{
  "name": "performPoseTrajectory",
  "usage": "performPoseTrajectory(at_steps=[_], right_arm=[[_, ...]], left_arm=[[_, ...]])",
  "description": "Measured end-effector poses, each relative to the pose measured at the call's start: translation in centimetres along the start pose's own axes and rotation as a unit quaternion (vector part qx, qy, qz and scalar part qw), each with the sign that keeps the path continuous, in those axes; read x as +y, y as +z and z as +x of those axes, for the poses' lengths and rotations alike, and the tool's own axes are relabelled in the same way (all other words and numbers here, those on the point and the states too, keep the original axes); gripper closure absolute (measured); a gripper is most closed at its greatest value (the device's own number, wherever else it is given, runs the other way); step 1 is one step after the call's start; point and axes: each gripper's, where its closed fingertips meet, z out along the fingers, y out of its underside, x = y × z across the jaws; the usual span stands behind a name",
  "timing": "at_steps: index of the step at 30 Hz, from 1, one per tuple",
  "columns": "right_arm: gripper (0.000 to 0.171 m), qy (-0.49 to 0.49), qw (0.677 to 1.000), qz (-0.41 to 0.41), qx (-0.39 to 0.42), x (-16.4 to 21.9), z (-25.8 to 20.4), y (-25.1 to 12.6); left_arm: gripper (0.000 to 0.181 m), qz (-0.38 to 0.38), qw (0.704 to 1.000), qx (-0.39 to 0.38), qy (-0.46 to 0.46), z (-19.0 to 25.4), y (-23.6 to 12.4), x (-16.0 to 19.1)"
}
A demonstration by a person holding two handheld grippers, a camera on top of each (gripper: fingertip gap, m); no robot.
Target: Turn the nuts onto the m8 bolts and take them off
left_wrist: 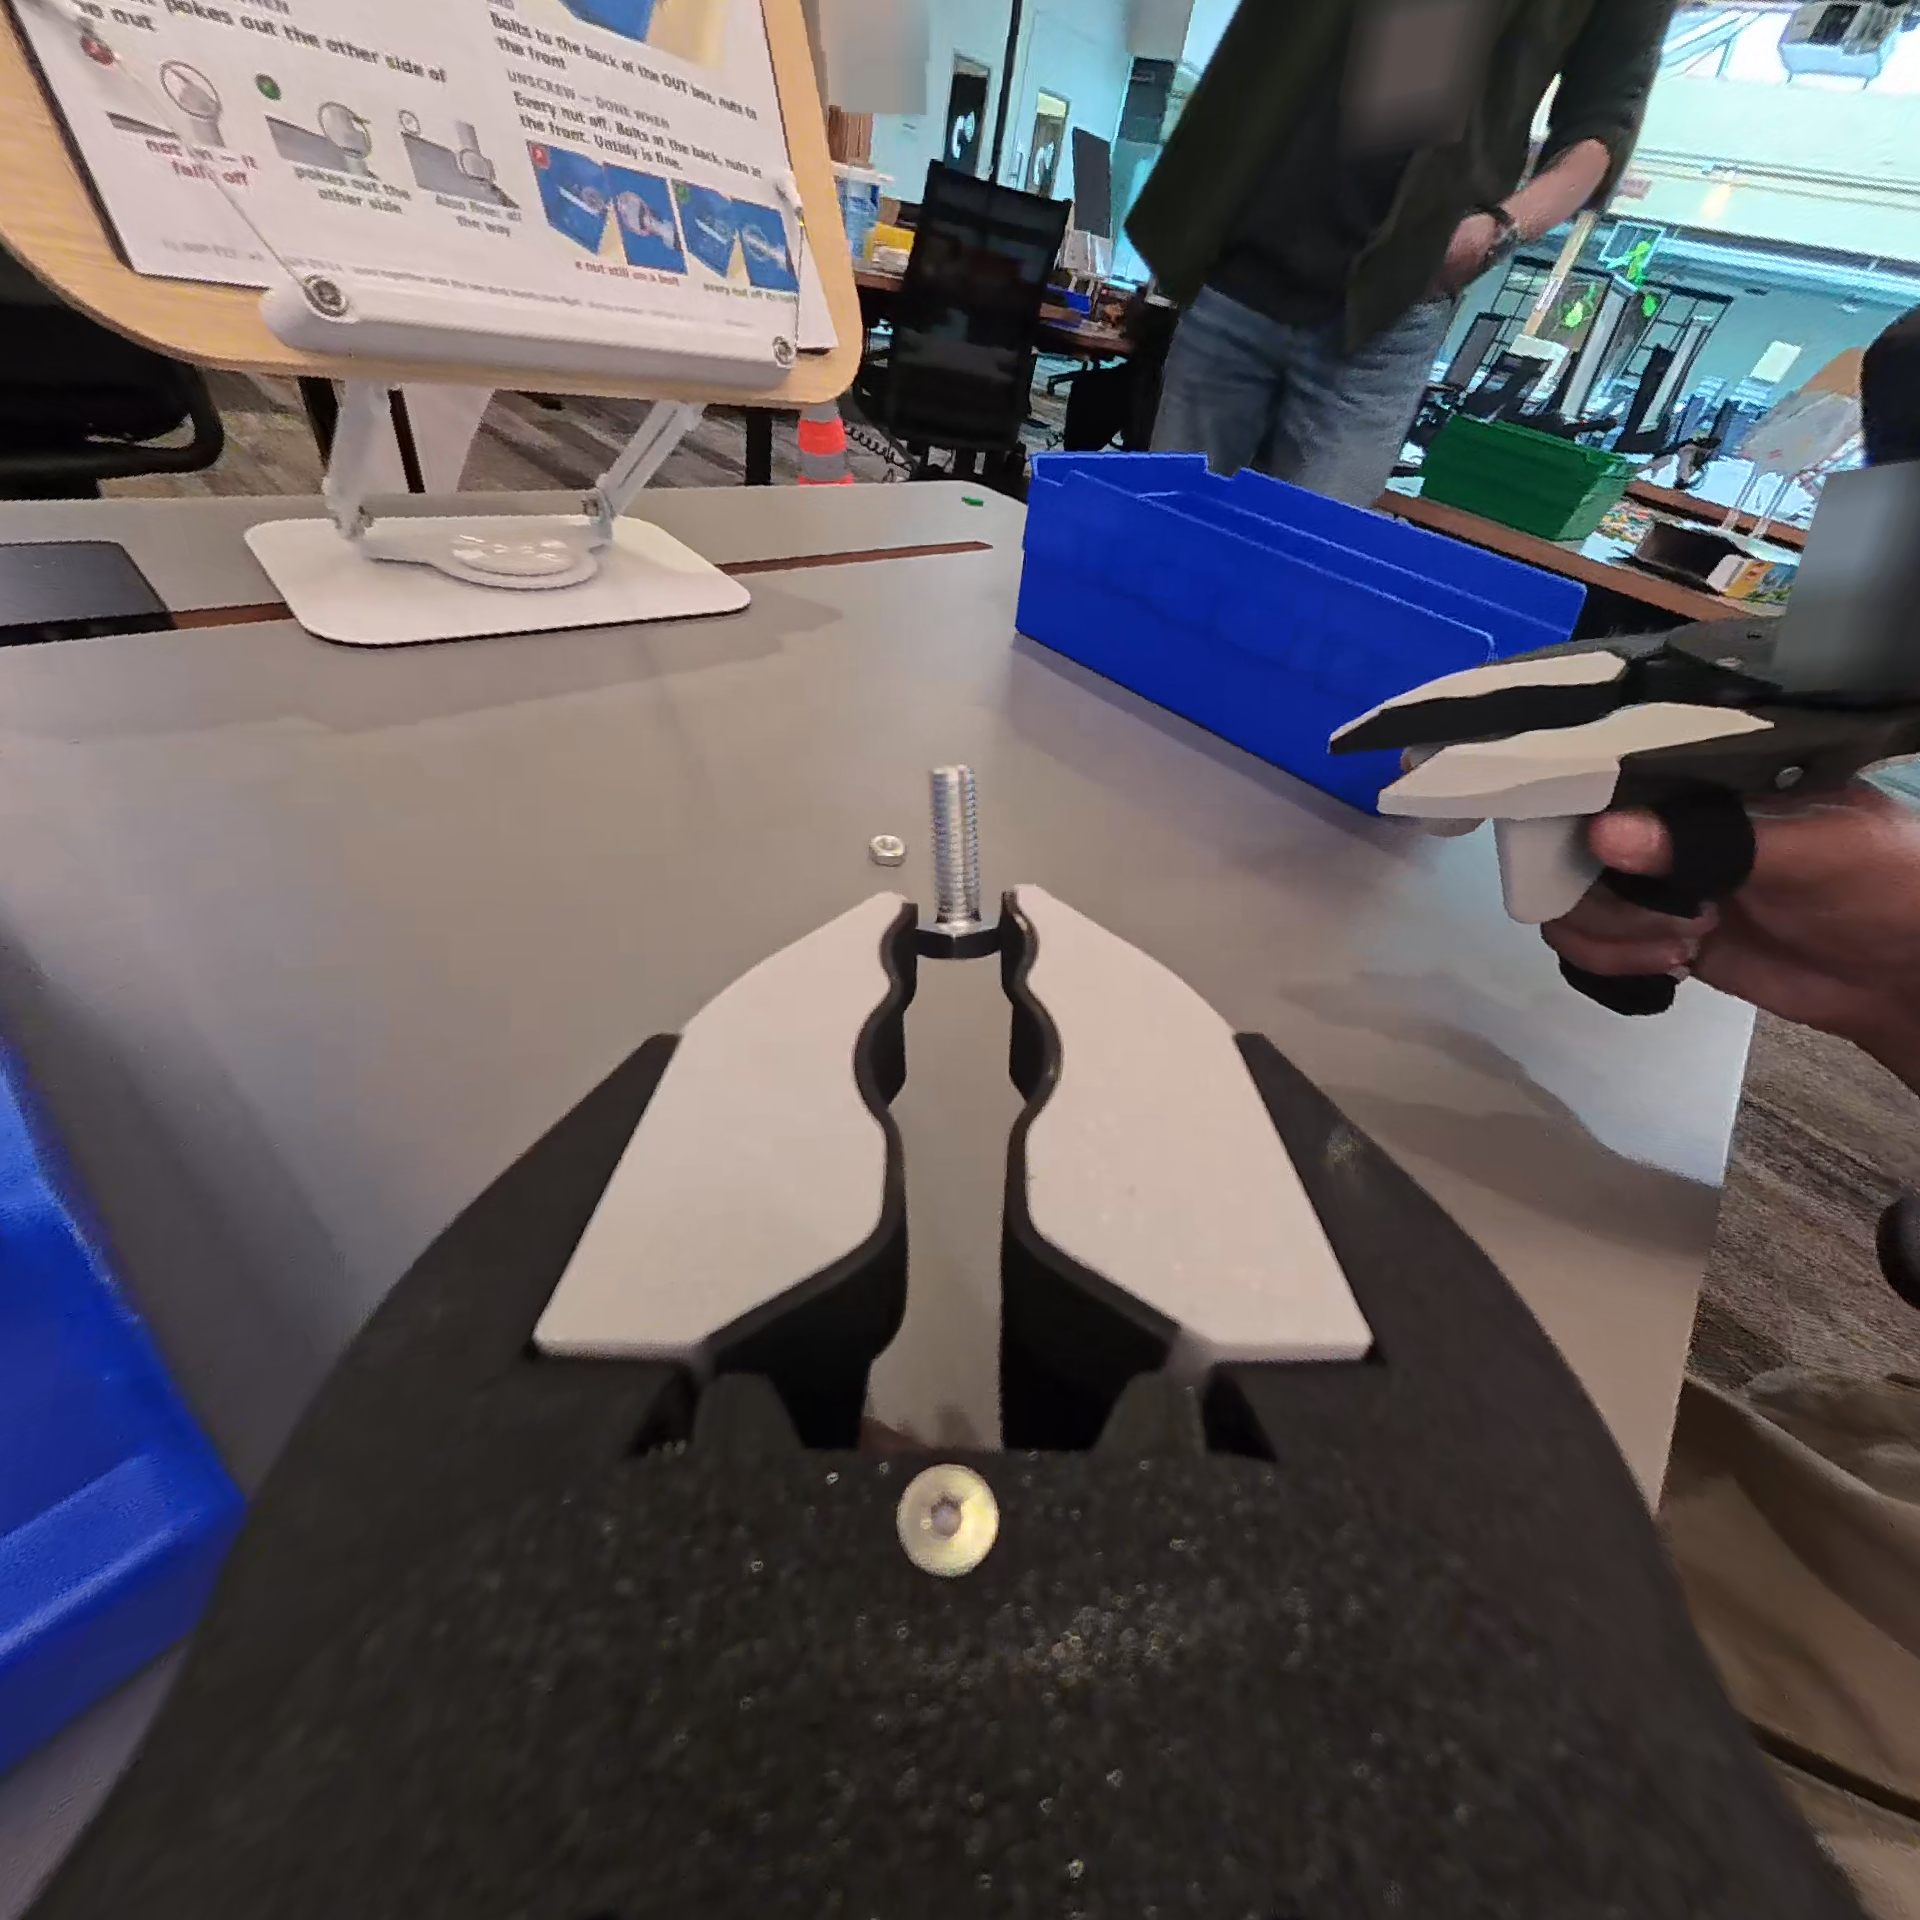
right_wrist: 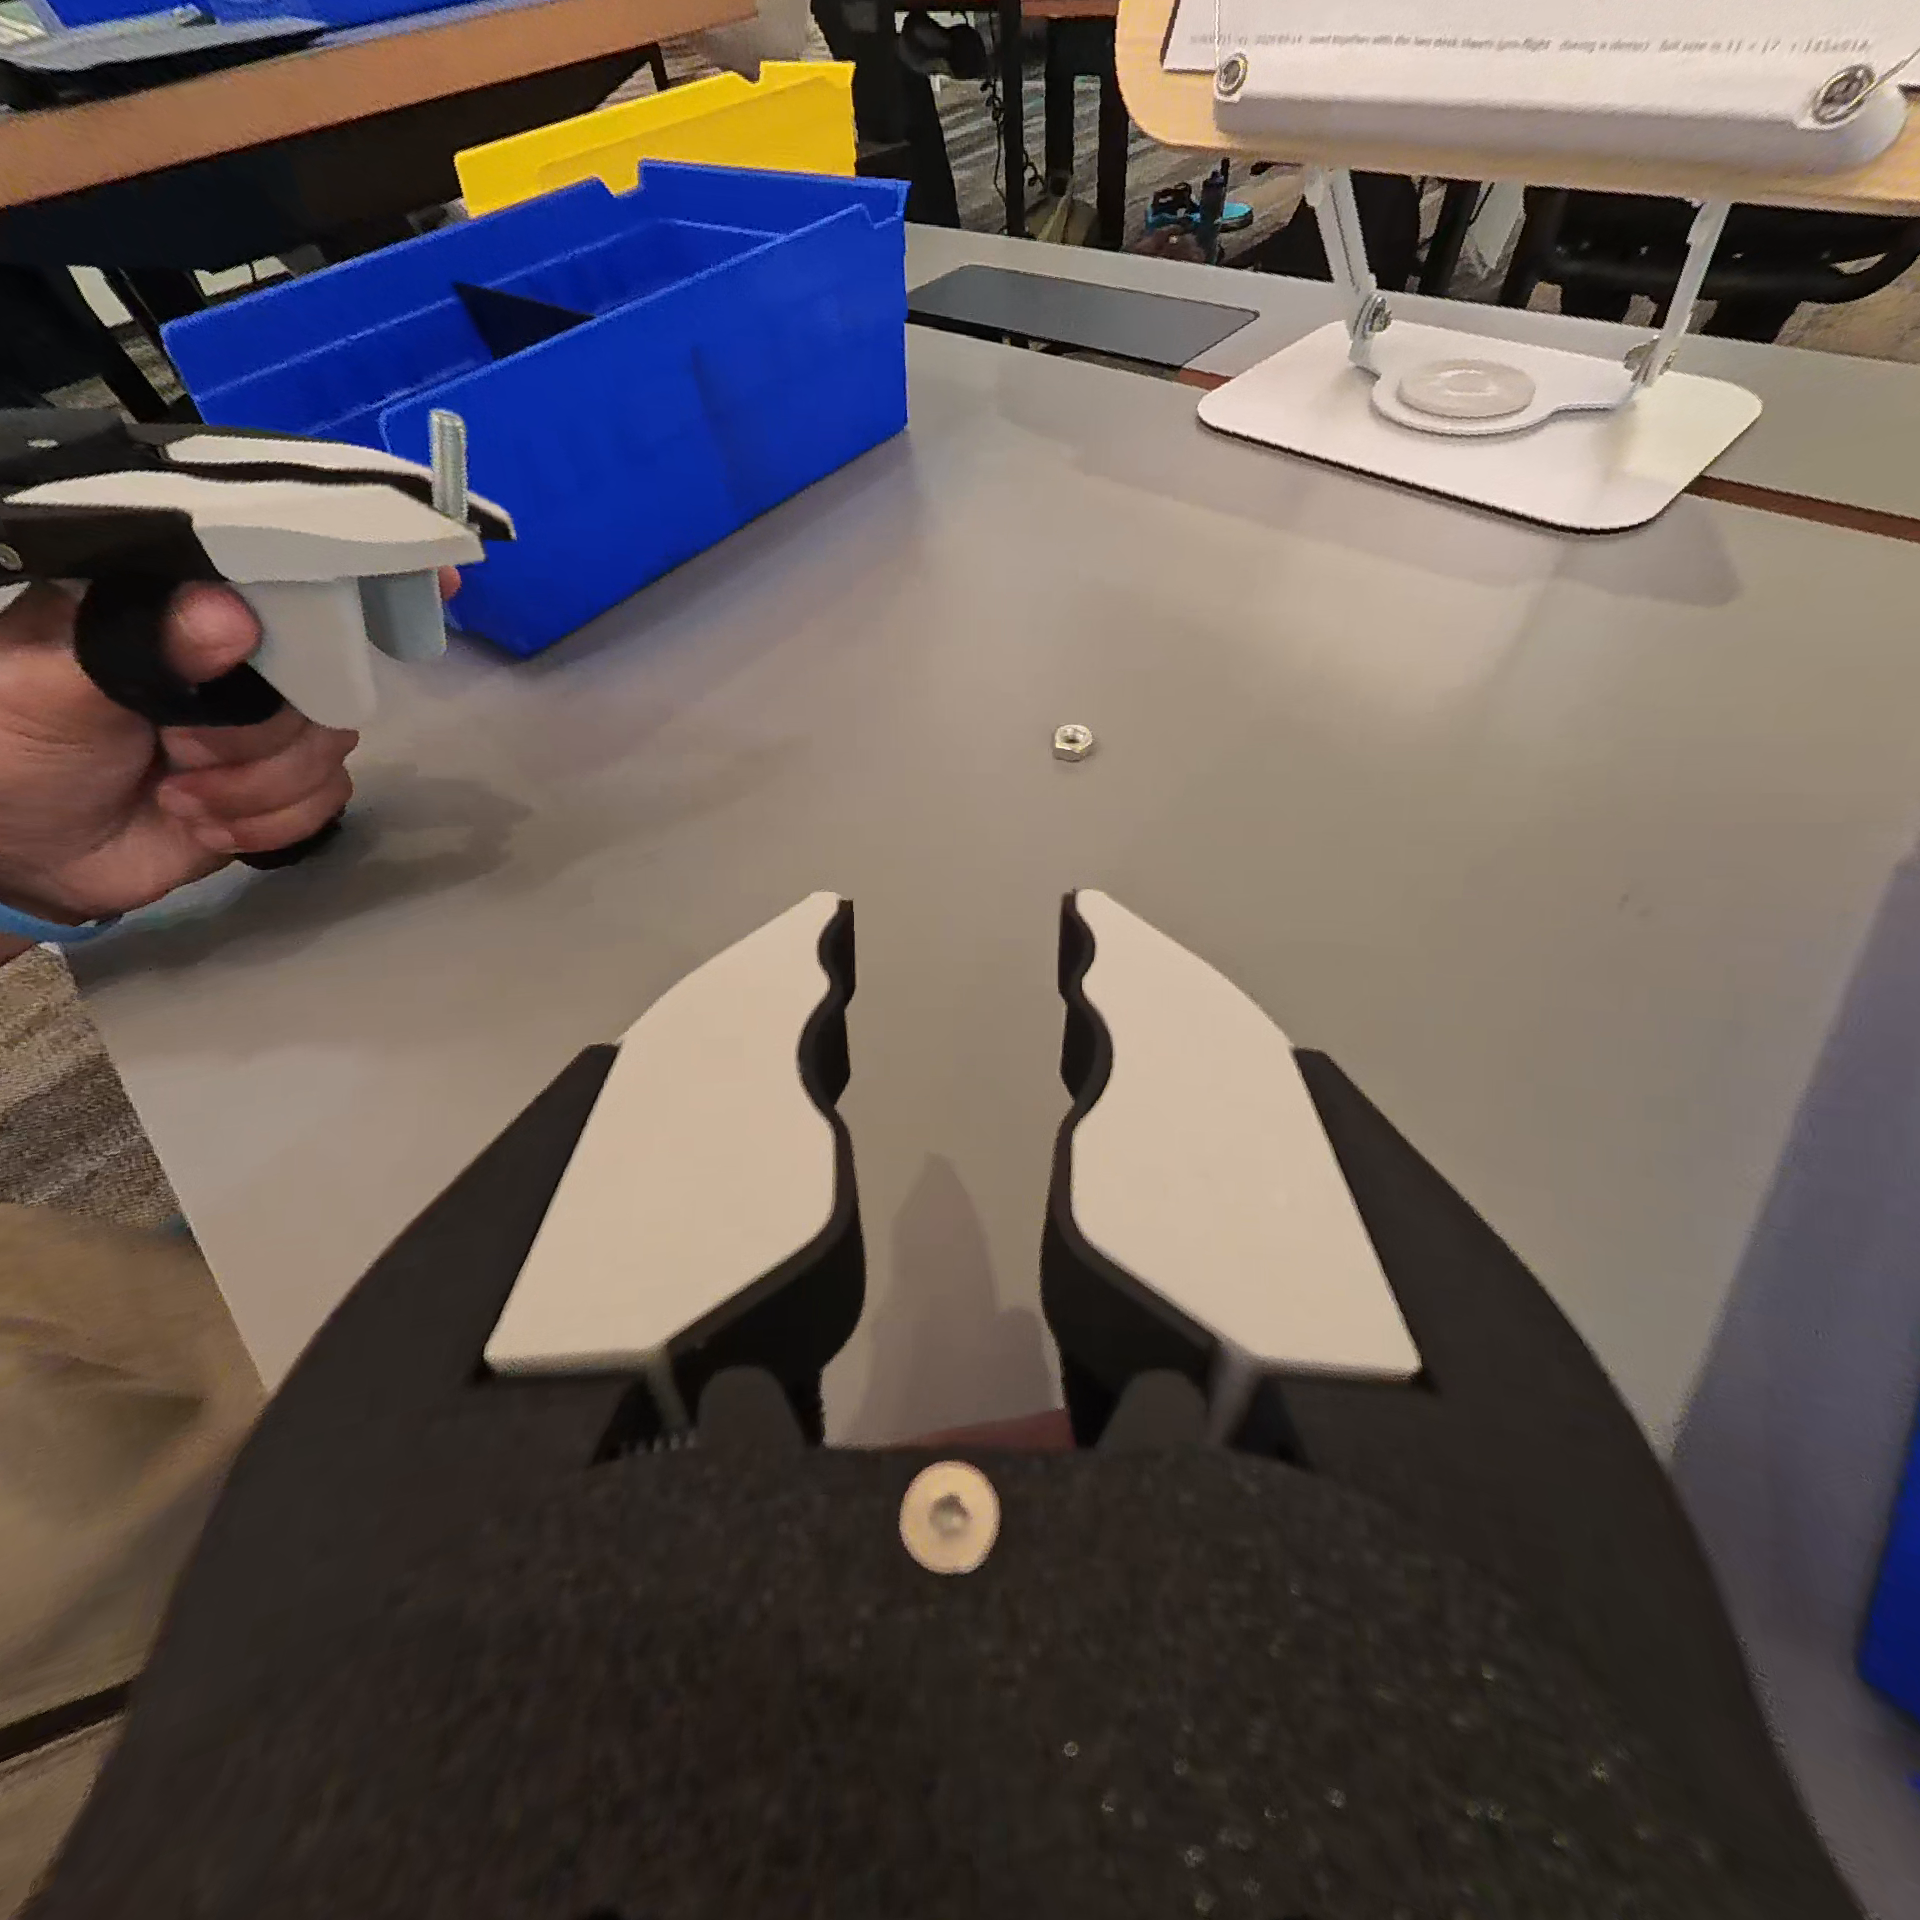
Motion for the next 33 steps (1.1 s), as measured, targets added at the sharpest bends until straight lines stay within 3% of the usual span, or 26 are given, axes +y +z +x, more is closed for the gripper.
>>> performPoseTrajectory(at_steps=[13, 19, 23, 28, 33], right_arm=[[0.134, -0.020, 1.000, -0.017, 0.015, -0.4, 0.4, 0.5], [0.119, 0.021, 0.999, -0.038, 0.003, 0.3, 0.8, 1.3], [0.114, -0.022, 0.996, -0.081, 0.010, 0.2, 1.8, 3.0], [0.124, -0.083, 0.982, -0.166, 0.027, 0.6, 4.3, 7.2], [0.132, -0.110, 0.966, -0.232, -0.018, 1.3, 3.7, 11.6]], left_arm=[[0.166, -0.005, 1.000, -0.001, 0.008, -0.2, 0.2, 0.0], [0.166, -0.009, 1.000, 0.002, 0.006, -0.4, 0.4, 0.1], [0.166, -0.021, 0.999, 0.002, 0.029, -0.8, 0.7, -0.1], [0.166, -0.028, 0.999, 0.007, 0.041, -1.1, 2.0, -1.0], [0.166, -0.036, 0.997, 0.022, 0.058, -0.1, 2.6, -0.5]])
